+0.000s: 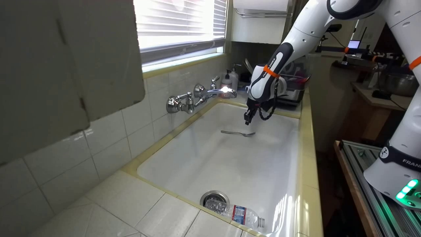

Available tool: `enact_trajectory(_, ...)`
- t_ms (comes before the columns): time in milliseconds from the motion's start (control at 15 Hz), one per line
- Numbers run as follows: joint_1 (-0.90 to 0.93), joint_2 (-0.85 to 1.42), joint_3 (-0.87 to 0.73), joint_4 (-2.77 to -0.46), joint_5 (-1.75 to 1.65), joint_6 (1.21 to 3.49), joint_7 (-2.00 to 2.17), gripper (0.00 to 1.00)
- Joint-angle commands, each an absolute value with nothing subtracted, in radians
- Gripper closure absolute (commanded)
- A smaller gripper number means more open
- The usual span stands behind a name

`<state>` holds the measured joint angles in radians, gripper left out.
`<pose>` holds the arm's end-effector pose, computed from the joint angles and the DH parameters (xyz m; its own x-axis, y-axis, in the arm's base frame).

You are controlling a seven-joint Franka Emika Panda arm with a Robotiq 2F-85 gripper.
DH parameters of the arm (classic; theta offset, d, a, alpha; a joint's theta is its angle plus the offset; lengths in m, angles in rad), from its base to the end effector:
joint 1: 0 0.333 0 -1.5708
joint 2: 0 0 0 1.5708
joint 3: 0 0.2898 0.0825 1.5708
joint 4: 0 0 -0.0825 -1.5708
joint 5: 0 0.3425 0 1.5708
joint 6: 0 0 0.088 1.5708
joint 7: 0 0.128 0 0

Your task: Put one fork in the sink

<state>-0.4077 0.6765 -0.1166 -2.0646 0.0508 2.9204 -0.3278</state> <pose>0.4875 -0.2869 0.1165 0.9670 -0.2001 0.1574 -0.2185 -0.9697 0.1093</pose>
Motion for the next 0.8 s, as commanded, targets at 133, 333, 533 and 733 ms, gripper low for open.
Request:
enact_trajectory(133, -0.386, 0.655, -0.142, -2.049, 0.007, 2.878, -0.273, 0.24)
enact_trajectory(333, -0.366, 0.620, -0.153, -2.044, 0.007, 2.774, -0.241, 0.02)
enact_trajectory(533, -0.346, 0.567, -0.154, -2.032, 0.014, 2.600, -0.219, 0.00)
enact_trajectory(733, -0.290, 0.506, -0.210, -2.030, -0.034, 2.499, -0.152, 0.00)
